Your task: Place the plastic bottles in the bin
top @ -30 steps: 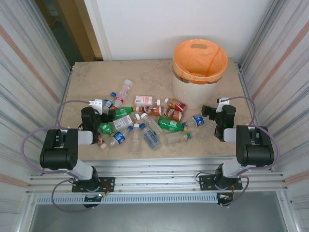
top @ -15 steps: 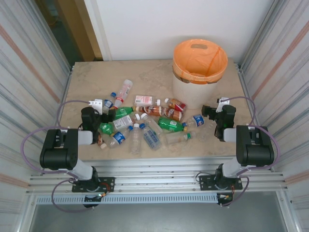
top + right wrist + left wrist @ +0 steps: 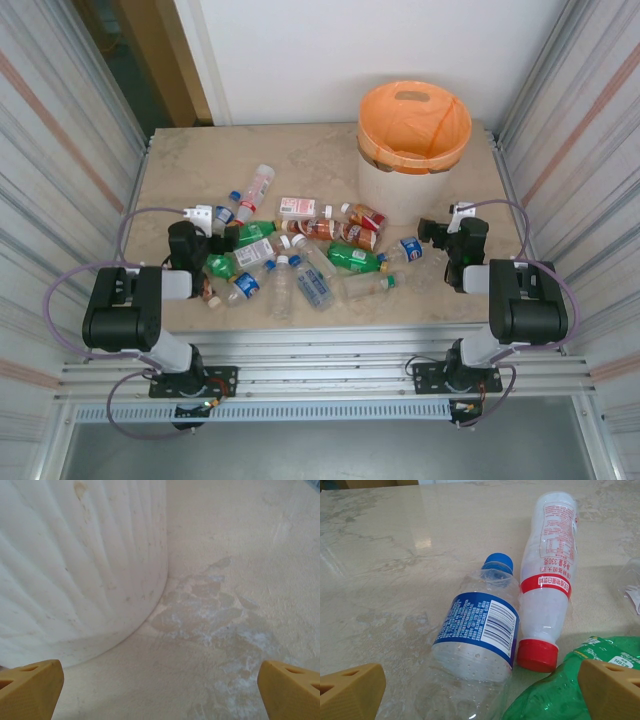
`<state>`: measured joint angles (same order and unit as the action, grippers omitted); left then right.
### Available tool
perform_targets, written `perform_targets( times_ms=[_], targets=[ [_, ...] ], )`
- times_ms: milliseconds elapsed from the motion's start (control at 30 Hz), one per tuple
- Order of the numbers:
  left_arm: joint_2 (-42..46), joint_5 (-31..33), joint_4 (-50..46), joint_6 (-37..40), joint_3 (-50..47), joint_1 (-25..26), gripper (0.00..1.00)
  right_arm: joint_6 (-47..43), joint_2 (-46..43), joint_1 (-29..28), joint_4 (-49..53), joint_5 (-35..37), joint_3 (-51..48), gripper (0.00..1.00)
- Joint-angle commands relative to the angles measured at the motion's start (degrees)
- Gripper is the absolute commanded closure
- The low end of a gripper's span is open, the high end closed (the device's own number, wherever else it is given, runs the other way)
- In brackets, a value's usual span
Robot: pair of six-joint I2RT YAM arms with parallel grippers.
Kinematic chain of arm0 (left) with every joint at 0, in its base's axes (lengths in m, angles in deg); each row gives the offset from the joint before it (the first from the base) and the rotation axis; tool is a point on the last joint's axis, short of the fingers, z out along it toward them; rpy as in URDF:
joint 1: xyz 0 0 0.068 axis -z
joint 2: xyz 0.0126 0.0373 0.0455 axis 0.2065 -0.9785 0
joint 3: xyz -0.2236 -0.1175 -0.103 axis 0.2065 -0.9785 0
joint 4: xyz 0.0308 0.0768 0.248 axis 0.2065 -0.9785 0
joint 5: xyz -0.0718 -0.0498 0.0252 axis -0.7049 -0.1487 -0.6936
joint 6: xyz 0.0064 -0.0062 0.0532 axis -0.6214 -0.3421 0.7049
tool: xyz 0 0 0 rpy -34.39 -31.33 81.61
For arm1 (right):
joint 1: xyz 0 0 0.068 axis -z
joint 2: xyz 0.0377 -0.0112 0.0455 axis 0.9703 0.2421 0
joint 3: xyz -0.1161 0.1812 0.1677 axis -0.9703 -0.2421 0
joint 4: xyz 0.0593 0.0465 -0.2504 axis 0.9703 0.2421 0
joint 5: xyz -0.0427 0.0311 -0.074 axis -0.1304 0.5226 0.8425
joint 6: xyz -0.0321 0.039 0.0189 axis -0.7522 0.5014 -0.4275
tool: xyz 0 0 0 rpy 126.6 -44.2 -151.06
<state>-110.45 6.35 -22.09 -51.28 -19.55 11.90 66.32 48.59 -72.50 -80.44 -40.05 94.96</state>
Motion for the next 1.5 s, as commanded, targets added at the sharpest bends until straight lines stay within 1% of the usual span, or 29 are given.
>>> perform_targets(
  times_ms=[0, 100, 300, 467, 533, 633, 800, 933, 1000, 1100, 1300, 1400, 1467],
  targets=[
    [1.2, -0.2, 2.4, -0.4, -1.2, -0.5, 0.01, 1.4, -1.8, 0.6, 4.9, 2.5, 2.8, 0.02],
    [3.5, 1.4, 3.6, -1.3, -2.9, -0.7, 0.01, 2.1, -3.3, 0.6, 8.3, 4.0, 4.1, 0.02],
    [12.1, 3.5, -3.5, -2.2, -3.0, -0.9, 0.01, 5.6, -11.3, 2.4, 18.5, 8.2, 6.3, 0.02],
    [20.2, 7.1, -12.5, -5.6, -1.9, -0.9, 0.01, 9.8, -20.8, 3.7, 31.6, 12.8, 8.6, 0.02],
    [23.4, 7.9, -17.6, -7.8, -0.7, -0.9, 0.01, 13.1, -24.8, 4.0, 39.1, 15.4, 10.3, 0.02],
    [28.3, 10.2, -24.8, -12.3, 0.4, -0.9, 0.01, 16.7, -29.2, 4.1, 50.4, 17.2, 12.5, 0.02],
    [37.3, 12.8, -34.5, -19.9, 0.8, -0.9, 0.01, 21.0, -34.9, 4.0, 66.0, 14.0, 15.1, 0.02],
    [44.5, 13.2, -41.8, -25.0, 0.8, -0.9, 0.01, 24.7, -35.8, 3.9, 77.9, 9.8, 17.7, 0.02],
    [47.2, 13.2, -45.4, -27.4, 1.0, -0.9, 0.01, 26.0, -36.2, 3.3, 81.7, 7.1, 18.3, 0.02],
    [50.2, 12.3, -48.9, -29.1, 1.4, -0.9, 0.01, 27.9, -37.0, 0.3, 85.3, 4.6, 18.4, 0.02],
    [54.4, 13.5, -54.5, -31.8, 2.2, -0.9, 0.01, 32.3, -35.0, -9.3, 89.5, 4.4, 18.8, 0.02],
    [55.9, 14.1, -56.4, -31.9, 2.2, -0.9, 0.01, 33.4, -32.9, -11.2, 89.8, 4.5, 18.8, 0.0],
    [56.4, 14.7, -57.7, -31.8, 2.4, -1.0, 0.01, 33.6, -31.7, -11.2, 89.2, 3.8, 18.7, 0.02]
  ],
)
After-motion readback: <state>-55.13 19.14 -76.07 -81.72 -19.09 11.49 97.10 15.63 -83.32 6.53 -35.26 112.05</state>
